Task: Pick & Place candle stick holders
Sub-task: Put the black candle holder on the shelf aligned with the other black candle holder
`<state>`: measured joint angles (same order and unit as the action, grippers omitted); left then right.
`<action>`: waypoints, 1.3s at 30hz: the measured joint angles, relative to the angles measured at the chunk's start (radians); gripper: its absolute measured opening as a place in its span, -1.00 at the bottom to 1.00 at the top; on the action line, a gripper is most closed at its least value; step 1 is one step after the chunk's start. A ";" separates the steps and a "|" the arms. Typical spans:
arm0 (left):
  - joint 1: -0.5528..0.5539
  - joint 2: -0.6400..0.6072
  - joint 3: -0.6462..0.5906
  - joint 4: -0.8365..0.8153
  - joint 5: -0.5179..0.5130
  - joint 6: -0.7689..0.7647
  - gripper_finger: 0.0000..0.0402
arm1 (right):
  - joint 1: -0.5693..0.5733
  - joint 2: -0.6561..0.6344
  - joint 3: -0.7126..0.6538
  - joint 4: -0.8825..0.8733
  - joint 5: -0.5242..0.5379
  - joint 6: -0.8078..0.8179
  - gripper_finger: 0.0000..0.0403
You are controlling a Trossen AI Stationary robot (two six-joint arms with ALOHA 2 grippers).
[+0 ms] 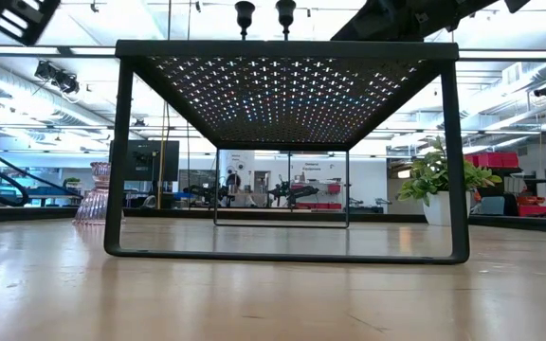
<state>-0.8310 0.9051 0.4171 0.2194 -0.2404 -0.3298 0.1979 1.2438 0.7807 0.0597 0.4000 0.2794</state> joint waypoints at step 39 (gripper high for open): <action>-0.096 0.436 0.001 0.509 -0.092 -0.025 0.37 | 0.000 0.000 0.000 0.011 0.000 0.000 0.09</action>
<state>-0.9272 1.3415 0.4183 0.7282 -0.3328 -0.3546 0.1978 1.2438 0.7807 0.0708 0.3996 0.2790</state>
